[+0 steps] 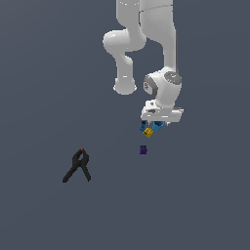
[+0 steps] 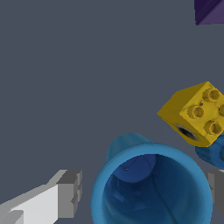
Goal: Pick up a designated object from a clutter of objects.
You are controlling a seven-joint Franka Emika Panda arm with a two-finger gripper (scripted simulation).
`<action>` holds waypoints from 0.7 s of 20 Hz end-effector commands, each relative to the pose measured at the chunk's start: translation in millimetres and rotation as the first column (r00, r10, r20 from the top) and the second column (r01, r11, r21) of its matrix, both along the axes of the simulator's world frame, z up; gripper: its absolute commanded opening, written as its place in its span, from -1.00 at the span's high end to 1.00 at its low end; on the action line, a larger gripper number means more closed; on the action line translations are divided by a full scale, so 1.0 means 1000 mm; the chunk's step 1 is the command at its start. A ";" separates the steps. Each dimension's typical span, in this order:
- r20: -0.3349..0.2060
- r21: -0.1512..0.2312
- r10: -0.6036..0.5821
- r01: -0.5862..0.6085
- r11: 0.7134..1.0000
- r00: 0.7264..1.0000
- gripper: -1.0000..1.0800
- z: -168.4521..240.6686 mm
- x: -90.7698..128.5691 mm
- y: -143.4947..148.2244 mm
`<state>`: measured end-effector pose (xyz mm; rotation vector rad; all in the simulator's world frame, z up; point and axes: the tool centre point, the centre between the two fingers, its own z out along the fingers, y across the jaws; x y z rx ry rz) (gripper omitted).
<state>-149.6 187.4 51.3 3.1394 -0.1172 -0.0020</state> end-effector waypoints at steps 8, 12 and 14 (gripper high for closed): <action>0.001 0.000 -0.001 0.001 1.000 1.000 -0.92 -0.011 0.001 0.000; 0.001 0.000 -0.001 0.001 1.000 1.000 1.00 -0.011 0.001 0.000; 0.001 0.000 -0.001 0.001 1.000 1.000 1.00 -0.011 0.001 0.000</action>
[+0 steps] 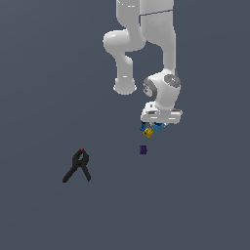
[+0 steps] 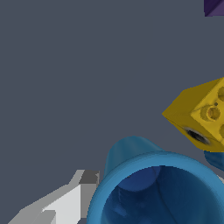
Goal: Pick up a designated object from a clutter of objects.
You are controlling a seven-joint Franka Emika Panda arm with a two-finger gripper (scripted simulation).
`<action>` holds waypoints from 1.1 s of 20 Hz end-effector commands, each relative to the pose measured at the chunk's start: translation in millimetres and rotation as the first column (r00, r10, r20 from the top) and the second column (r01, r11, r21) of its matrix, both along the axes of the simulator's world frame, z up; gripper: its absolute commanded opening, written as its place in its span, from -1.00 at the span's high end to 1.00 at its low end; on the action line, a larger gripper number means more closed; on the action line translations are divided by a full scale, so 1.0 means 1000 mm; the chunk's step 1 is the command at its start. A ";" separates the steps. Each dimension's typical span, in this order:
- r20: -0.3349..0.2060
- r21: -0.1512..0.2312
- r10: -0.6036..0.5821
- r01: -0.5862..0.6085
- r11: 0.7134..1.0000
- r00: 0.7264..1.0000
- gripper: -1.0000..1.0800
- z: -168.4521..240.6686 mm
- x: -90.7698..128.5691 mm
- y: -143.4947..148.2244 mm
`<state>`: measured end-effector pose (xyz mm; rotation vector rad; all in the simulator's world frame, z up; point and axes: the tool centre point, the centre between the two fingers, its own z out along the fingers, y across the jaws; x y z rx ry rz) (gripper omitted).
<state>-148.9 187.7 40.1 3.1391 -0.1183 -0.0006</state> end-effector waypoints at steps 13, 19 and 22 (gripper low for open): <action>0.000 0.000 0.000 0.000 1.000 1.000 1.00 0.010 0.005 0.001; 0.000 0.001 0.000 0.000 1.000 1.000 1.00 0.034 0.016 0.004; -0.001 0.001 0.001 -0.001 1.000 1.000 1.00 0.051 0.024 0.006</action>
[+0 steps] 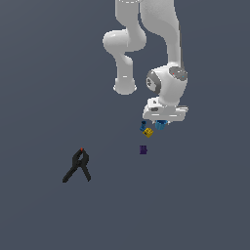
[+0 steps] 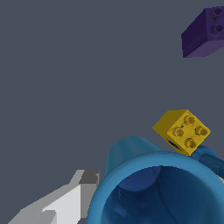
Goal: Pick up a designated object from a clutter of objects.
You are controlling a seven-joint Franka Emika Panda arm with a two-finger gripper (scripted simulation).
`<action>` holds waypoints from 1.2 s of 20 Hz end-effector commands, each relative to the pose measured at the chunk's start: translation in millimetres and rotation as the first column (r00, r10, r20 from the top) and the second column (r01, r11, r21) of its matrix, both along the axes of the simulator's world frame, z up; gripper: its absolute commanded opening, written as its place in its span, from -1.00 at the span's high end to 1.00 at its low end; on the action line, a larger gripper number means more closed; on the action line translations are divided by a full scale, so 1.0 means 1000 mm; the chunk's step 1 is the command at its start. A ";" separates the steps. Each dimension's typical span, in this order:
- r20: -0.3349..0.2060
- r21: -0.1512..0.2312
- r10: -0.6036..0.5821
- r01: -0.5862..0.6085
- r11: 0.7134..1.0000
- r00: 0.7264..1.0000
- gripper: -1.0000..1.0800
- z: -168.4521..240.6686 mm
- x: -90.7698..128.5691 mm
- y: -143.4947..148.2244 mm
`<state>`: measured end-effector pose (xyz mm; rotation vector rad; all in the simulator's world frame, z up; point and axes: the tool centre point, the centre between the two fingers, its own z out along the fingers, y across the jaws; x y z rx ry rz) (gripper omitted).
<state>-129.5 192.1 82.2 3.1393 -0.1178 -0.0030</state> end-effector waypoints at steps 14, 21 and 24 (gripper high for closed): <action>0.000 0.003 0.001 -0.001 1.000 1.000 1.00 0.123 0.058 0.014; 0.001 0.002 0.001 -0.001 1.000 1.000 1.00 0.185 0.089 0.021; 0.001 0.002 0.001 -0.001 1.000 1.000 1.00 0.209 0.101 0.024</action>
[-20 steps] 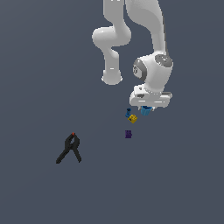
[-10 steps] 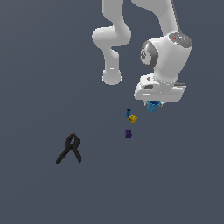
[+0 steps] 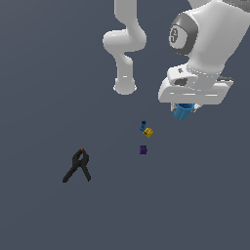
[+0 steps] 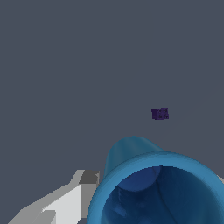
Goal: Pick up a designated object from a clutter of objects.
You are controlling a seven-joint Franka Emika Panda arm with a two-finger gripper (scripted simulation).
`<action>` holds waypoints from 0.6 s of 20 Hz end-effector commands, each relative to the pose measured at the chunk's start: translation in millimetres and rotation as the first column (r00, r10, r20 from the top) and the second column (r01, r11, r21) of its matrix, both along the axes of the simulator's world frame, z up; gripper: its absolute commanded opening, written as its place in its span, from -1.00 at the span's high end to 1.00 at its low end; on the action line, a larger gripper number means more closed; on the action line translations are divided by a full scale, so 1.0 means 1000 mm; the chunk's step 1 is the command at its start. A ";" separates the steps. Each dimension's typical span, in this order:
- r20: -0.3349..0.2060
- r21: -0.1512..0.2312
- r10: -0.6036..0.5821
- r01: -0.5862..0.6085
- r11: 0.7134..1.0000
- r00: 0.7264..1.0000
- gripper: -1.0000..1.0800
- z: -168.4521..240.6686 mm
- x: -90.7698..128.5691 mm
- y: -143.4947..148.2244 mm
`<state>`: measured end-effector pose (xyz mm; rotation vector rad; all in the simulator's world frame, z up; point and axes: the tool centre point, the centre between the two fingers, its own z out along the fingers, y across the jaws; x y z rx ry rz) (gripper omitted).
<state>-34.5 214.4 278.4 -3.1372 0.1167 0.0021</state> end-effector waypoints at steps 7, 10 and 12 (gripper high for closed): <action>0.001 -0.001 -0.001 0.001 1.000 1.000 1.00 0.063 0.033 0.007; 0.001 -0.002 -0.001 0.001 1.000 1.000 1.00 0.082 0.043 0.010; 0.001 -0.002 -0.001 0.001 1.000 1.000 1.00 0.092 0.049 0.011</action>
